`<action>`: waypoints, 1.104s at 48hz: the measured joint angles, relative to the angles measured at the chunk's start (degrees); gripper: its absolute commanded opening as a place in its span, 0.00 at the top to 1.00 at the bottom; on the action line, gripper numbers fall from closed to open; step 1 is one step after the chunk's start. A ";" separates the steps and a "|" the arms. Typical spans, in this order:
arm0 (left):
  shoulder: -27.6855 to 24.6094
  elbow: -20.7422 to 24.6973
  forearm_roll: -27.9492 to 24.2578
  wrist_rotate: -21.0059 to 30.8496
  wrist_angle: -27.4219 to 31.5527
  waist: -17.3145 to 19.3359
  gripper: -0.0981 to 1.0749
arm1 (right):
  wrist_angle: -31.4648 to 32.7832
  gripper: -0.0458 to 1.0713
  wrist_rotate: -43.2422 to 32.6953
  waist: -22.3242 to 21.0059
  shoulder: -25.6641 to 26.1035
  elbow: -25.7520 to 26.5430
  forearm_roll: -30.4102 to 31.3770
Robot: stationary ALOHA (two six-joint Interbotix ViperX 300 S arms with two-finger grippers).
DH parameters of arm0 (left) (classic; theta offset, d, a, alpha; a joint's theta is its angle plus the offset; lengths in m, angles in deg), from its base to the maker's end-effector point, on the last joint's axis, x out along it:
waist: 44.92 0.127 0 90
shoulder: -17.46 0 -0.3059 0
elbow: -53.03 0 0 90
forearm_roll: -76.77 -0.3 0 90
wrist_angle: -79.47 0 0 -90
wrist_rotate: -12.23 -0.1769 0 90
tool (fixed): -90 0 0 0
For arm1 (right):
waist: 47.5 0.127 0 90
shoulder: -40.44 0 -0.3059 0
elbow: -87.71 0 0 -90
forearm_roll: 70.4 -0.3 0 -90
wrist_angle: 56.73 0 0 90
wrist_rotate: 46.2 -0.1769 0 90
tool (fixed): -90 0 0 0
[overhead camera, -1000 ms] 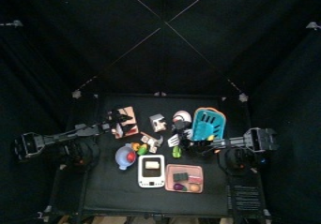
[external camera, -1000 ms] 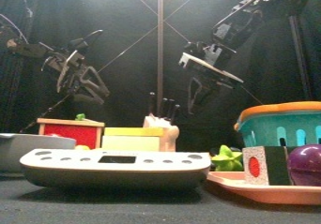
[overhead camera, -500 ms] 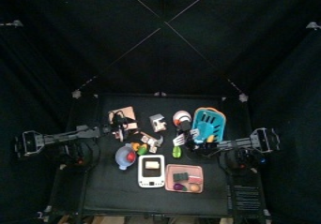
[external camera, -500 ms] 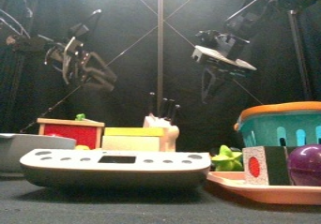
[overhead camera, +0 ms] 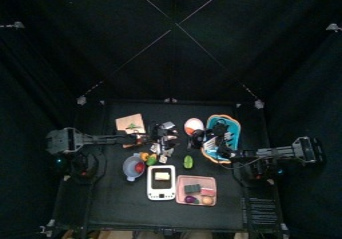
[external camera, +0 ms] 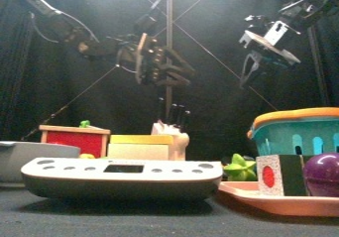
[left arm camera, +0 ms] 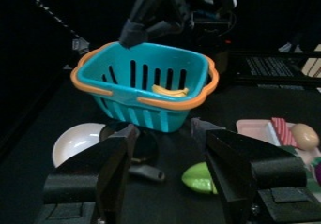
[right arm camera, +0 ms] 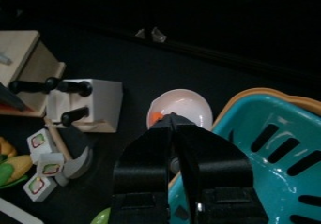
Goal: Grab pot lid
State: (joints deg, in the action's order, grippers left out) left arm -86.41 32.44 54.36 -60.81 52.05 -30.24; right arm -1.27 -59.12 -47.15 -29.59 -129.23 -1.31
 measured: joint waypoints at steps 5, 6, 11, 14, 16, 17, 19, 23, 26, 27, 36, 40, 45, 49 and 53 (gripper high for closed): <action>-5.71 6.50 -0.44 -0.18 1.85 -0.09 0.16 | -0.62 0.55 0.00 -0.79 4.13 -2.55 0.35; -6.77 7.73 -0.53 -0.18 2.37 -0.09 0.16 | -0.97 0.55 -0.09 -0.79 4.75 -3.08 0.35; -11.87 13.45 -2.29 -0.26 6.50 -0.09 0.15 | -2.90 0.55 -0.09 -1.32 8.26 -5.80 0.62; -14.59 16.96 -3.34 -0.26 10.11 -0.18 0.15 | -4.31 0.55 -0.09 -1.76 9.40 -6.77 0.70; -16.08 19.07 -3.78 -0.35 12.30 -0.18 0.15 | -5.71 0.55 -0.09 -2.29 9.67 -7.03 0.88; -16.61 20.04 -3.96 -0.35 13.36 -0.26 0.15 | -6.33 0.55 -0.09 -2.64 9.67 -7.21 0.97; -17.93 22.24 -4.39 -0.35 16.17 -0.53 0.15 | -8.00 0.55 -0.09 -3.43 9.49 -7.47 1.05; -20.39 26.37 -5.45 -0.35 21.97 -0.88 0.15 | -10.46 0.55 -0.09 -4.48 9.40 -8.00 1.23; -21.80 29.18 -6.86 -0.44 26.98 -1.05 0.15 | -11.78 0.55 0.00 -5.19 9.67 -8.53 1.32; -22.15 29.79 -7.21 -0.44 28.30 -1.14 0.15 | -12.13 0.55 -0.09 -5.62 9.76 -8.70 1.32; -23.99 32.61 -10.11 -0.53 34.10 -1.58 0.15 | -14.94 0.55 -0.09 -8.26 9.76 -9.32 1.41; -24.70 32.70 -10.72 -0.53 34.28 -1.85 0.15 | -15.82 0.55 -0.09 -8.96 9.84 -9.40 1.41; -25.84 32.96 -11.60 -0.53 34.28 -2.20 0.15 | -16.70 0.55 -0.09 -9.67 9.76 -9.58 1.32; -26.72 33.40 -12.39 -0.62 34.28 -2.55 0.15 | -17.14 0.55 -0.09 -10.11 9.84 -9.76 1.32; -27.16 33.75 -13.01 -0.62 34.28 -2.81 0.15 | -17.49 0.55 -0.09 -10.46 9.84 -9.84 1.32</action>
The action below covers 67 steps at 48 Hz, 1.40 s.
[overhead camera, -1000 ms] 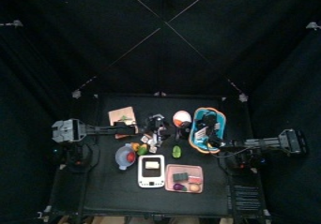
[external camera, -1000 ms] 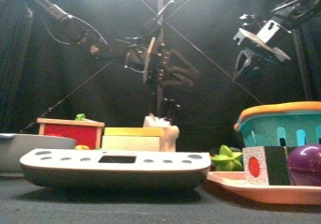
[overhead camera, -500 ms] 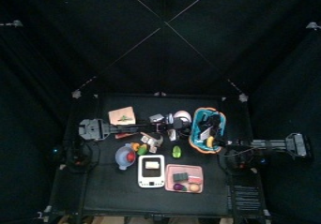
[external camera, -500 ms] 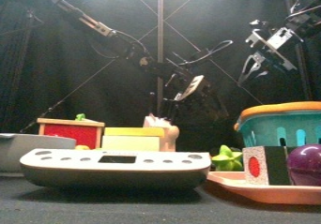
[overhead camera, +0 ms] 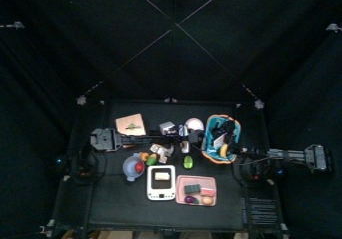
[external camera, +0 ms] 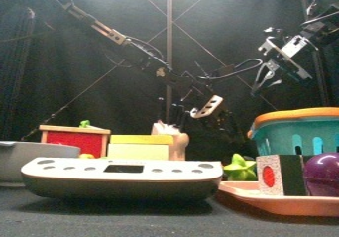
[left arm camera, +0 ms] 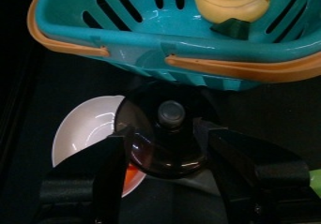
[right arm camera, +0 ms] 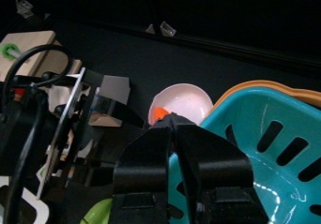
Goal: Grab pot lid
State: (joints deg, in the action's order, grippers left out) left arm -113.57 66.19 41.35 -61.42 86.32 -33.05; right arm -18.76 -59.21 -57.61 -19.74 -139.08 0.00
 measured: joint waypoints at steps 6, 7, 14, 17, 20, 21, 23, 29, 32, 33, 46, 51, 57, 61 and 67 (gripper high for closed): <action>-0.79 0.79 -1.41 0.00 0.00 -0.18 0.15 | -0.26 0.55 0.00 -0.35 0.00 -0.18 0.00; -0.88 0.88 -1.67 0.00 0.00 -0.18 0.15 | -0.26 0.55 0.00 -0.44 0.00 -0.26 0.00; -1.93 2.20 -2.29 0.00 0.09 -0.26 0.15 | -0.44 0.55 0.00 -0.62 0.00 -0.44 0.00; -2.55 2.81 -2.46 0.00 0.00 -0.26 0.15 | -0.53 0.55 0.00 -0.70 0.00 -0.35 0.09; -3.16 3.43 -2.72 0.00 0.09 -0.18 0.15 | -0.53 0.55 0.00 -0.70 -0.09 -0.44 0.00; -3.34 3.60 -2.90 0.00 0.00 -0.26 0.15 | -0.62 0.55 0.00 -0.70 0.00 -0.44 0.00; -3.69 3.78 -3.08 0.00 0.09 -0.18 0.15 | -0.62 0.55 0.00 -0.70 0.00 -0.44 0.00; -4.57 4.57 -3.34 0.00 0.18 -0.09 0.15 | -0.62 0.55 0.00 -0.70 -0.09 -0.44 0.00; -4.75 4.92 -3.43 -0.09 0.53 0.00 0.15 | -0.53 0.55 0.00 -0.79 -0.09 -0.35 0.00; -4.75 5.01 -3.43 -0.09 0.70 0.00 0.15 | -0.62 0.55 0.00 -0.70 0.00 -0.44 0.00; -5.62 5.80 -4.13 -0.09 0.70 0.09 0.15 | -0.62 0.55 0.00 -0.79 -0.09 -0.44 0.00; -6.33 6.15 -4.22 0.00 0.88 0.09 0.15 | -0.62 0.55 0.00 -0.79 0.00 -0.44 0.00; -6.59 6.24 -4.22 0.00 0.88 0.09 0.15 | -0.53 0.55 0.00 -0.79 0.00 -0.44 0.00; -6.59 6.24 -4.22 0.00 0.88 0.09 0.15 | -0.62 0.55 0.00 -0.79 -0.09 -0.53 0.00; -7.21 6.77 -4.22 0.00 0.88 0.09 0.16 | -0.62 0.55 0.00 -0.79 0.00 -0.53 0.00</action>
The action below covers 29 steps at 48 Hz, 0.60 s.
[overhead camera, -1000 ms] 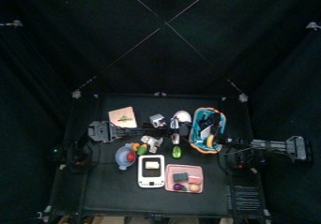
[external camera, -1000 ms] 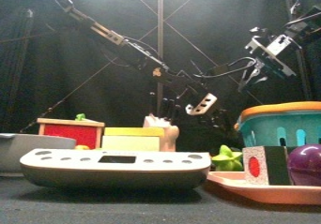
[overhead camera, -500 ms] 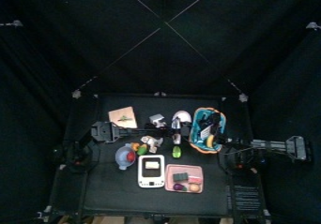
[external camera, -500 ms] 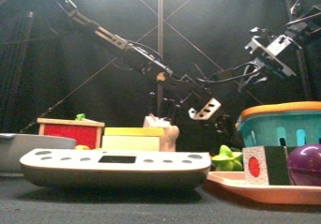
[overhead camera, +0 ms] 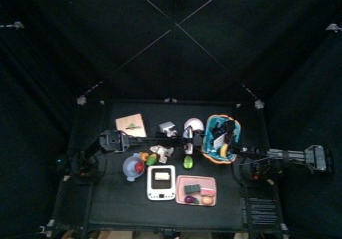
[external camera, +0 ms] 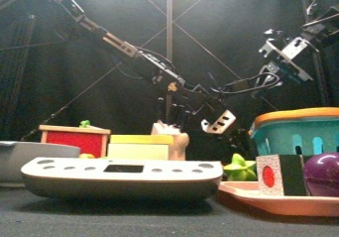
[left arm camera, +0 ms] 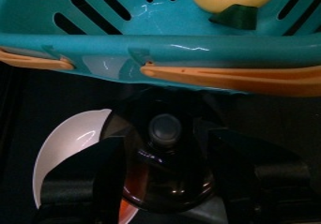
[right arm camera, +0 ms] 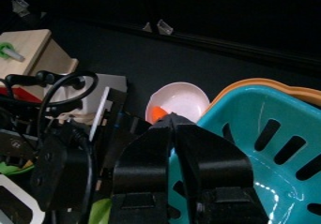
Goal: Grab pot lid
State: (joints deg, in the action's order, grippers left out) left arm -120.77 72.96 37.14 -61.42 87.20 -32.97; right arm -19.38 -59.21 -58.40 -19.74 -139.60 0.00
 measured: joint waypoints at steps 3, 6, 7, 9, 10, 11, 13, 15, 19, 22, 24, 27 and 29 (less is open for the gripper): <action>-0.44 0.18 0.00 0.00 0.00 0.00 0.16 | 0.00 0.55 0.00 0.00 0.00 0.00 0.00; -0.88 0.53 0.00 -0.09 0.09 0.00 0.16 | 0.00 0.55 0.00 0.00 0.00 0.00 0.00; -0.97 0.53 0.09 0.00 0.00 0.09 0.16 | 0.00 0.55 0.00 0.00 0.00 0.00 0.00; -1.14 0.53 0.00 0.00 0.00 0.09 0.16 | 0.00 0.55 0.00 0.00 0.00 -0.09 0.00; -1.14 0.62 0.00 0.00 0.09 0.09 0.16 | 0.00 0.55 0.00 0.00 0.00 -0.09 0.00; -1.14 0.62 0.00 0.00 0.09 0.09 0.16 | 0.00 0.55 0.00 0.00 -0.09 -0.09 0.00; -1.14 0.70 0.00 0.00 0.09 0.00 0.16 | 0.00 0.55 0.00 0.00 -0.09 -0.09 0.00; -1.14 0.70 0.00 0.00 0.09 0.09 0.17 | 0.00 0.55 0.00 0.00 0.00 -0.09 0.00; -1.14 0.70 0.00 0.00 0.09 0.09 0.17 | 0.00 0.55 0.00 -0.09 0.00 -0.18 0.00; -1.23 0.70 0.00 0.00 0.09 0.09 0.17 | 0.00 0.55 0.00 -0.09 -0.09 -0.18 0.00; -1.14 0.70 0.00 0.00 0.09 0.09 0.17 | 0.00 0.55 0.00 -0.09 0.00 -0.18 -0.09; -1.14 0.70 0.00 0.00 0.09 0.09 0.17 | 0.00 0.55 0.00 -0.09 0.00 -0.18 -0.09; -1.23 0.79 0.00 0.00 0.09 0.09 0.17 | 0.00 0.55 0.00 -0.18 0.00 -0.18 -0.09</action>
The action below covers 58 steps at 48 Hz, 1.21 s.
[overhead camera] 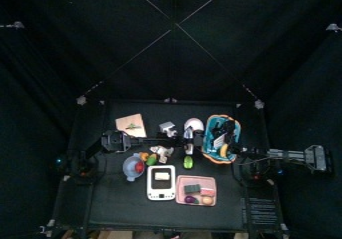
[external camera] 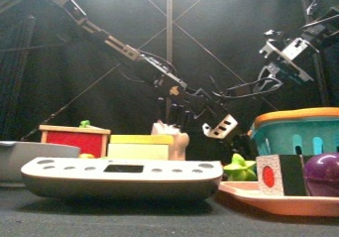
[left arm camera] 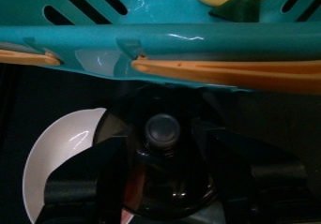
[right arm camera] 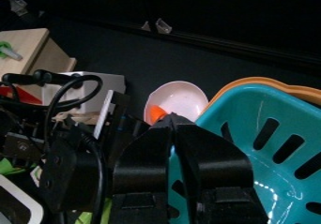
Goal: Grab pot lid
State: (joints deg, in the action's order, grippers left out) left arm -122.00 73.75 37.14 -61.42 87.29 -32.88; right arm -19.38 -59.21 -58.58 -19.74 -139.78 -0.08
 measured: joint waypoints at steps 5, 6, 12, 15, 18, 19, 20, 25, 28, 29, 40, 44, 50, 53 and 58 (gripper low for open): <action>0.09 -0.09 0.00 0.00 0.00 0.00 0.17 | 0.00 0.55 0.00 0.00 0.00 -0.09 0.00; 0.09 0.00 0.00 0.00 0.00 0.00 0.17 | 0.00 0.55 0.00 0.00 0.00 0.00 0.00; -0.09 0.00 0.00 0.09 0.00 0.00 0.17 | 0.00 0.55 0.00 -0.09 -0.09 0.00 0.00; -0.26 0.00 0.00 0.00 0.00 0.00 0.17 | 0.00 0.55 0.00 -0.09 -0.09 -0.09 0.00; -0.26 0.00 0.00 0.09 0.00 0.00 0.17 | 0.00 0.55 0.00 -0.09 0.00 0.00 0.00; -0.26 0.00 0.00 0.00 0.00 0.00 0.17 | 0.00 0.55 0.00 -0.09 0.00 0.00 0.00; -0.26 0.00 0.00 0.09 0.00 0.00 0.17 | 0.00 0.55 0.00 -0.09 0.00 -0.09 0.00; -0.26 0.00 0.00 0.09 0.00 0.00 0.17 | 0.00 0.55 0.00 -0.18 0.00 -0.09 0.00; -0.26 0.00 0.00 0.09 0.09 0.00 0.17 | 0.00 0.55 0.00 -0.09 0.00 -0.09 0.00; -0.26 0.00 0.09 0.09 0.09 0.00 0.17 | 0.00 0.55 0.00 -0.09 -0.09 0.00 0.00; -0.26 0.00 0.09 0.09 0.97 0.00 0.17 | 0.00 0.55 0.00 -0.18 -0.09 -0.09 0.00; -0.26 0.00 0.09 0.09 1.05 0.00 0.18 | 0.00 0.55 0.00 -0.18 0.00 -0.09 0.00; -0.26 0.09 0.00 0.18 1.23 0.00 0.20 | 0.00 0.55 0.00 -0.18 0.00 -0.09 0.00; -0.26 0.18 0.00 0.18 1.32 0.00 0.22 | 0.00 0.55 0.00 -0.18 0.00 0.00 0.00; -0.53 0.44 0.00 0.18 1.23 0.00 0.27 | 0.00 0.55 0.00 -0.09 0.00 -0.09 0.00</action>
State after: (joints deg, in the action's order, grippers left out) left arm -122.53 74.19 37.14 -61.25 88.52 -32.88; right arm -19.38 -59.21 -58.67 -19.74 -139.87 -0.08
